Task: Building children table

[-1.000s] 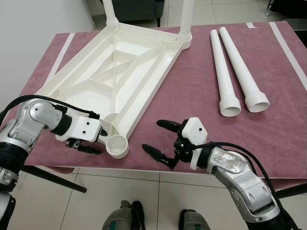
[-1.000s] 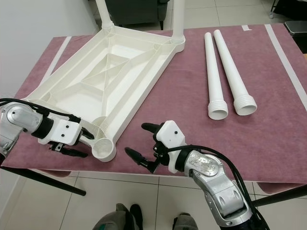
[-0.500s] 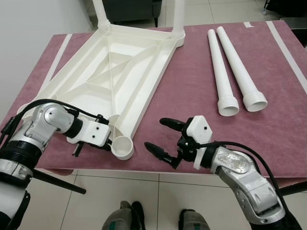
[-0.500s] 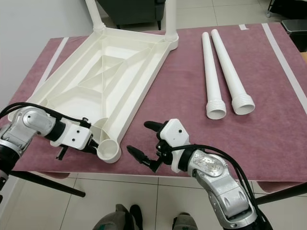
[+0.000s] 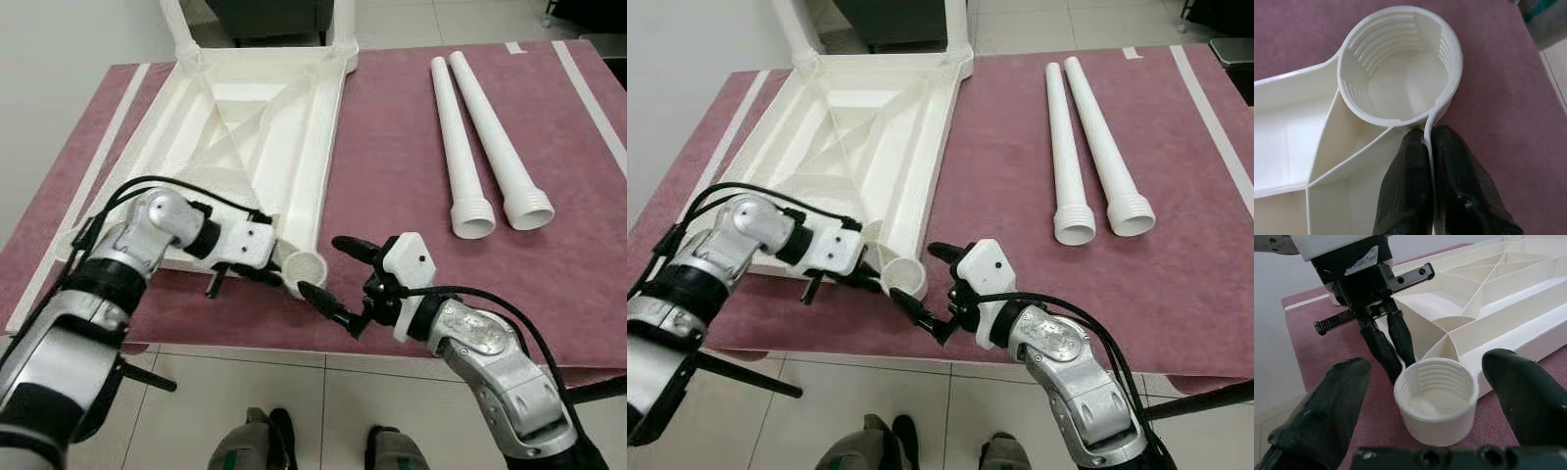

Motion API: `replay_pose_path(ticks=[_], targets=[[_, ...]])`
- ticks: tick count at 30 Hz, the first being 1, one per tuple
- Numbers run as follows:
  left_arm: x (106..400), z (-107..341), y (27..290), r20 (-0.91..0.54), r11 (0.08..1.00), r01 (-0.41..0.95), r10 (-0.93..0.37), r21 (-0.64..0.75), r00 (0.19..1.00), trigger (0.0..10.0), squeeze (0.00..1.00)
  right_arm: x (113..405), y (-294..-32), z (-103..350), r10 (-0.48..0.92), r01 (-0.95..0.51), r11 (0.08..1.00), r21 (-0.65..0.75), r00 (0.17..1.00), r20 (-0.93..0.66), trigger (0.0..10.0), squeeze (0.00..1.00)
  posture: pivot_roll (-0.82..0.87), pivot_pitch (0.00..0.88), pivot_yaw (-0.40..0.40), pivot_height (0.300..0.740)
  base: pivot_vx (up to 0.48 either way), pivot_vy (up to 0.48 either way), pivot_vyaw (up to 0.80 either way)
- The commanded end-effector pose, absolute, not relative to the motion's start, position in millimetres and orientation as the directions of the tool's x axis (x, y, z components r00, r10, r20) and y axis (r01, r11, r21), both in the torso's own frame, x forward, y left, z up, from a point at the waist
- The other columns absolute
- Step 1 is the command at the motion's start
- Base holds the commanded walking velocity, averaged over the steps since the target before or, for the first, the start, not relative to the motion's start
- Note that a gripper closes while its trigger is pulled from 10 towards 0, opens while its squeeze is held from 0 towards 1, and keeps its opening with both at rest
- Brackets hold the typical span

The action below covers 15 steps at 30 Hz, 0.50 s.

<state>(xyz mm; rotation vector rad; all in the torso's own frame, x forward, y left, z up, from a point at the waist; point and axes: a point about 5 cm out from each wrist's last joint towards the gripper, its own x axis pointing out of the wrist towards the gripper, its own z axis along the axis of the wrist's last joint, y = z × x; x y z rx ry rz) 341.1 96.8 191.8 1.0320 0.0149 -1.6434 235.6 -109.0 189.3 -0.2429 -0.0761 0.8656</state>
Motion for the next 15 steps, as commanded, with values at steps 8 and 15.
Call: replay_pose_path(ticks=[8,15], targets=[[359,206,52,-0.412,-0.102,0.714,-0.868,0.692,0.276,10.0,0.00,261,-149,195,0.484,-0.452,0.829,-0.330,0.875,0.018,10.0,0.00,-0.11,0.189,0.188,0.740,0.000,0.000,0.00],[370,209,20,-0.333,0.058,0.712,-0.855,0.700,0.397,10.0,0.00,263,-194,214,0.260,-0.211,0.931,-0.298,0.957,0.132,10.0,0.00,-0.13,0.190,0.206,0.740,0.000,0.000,0.00]])
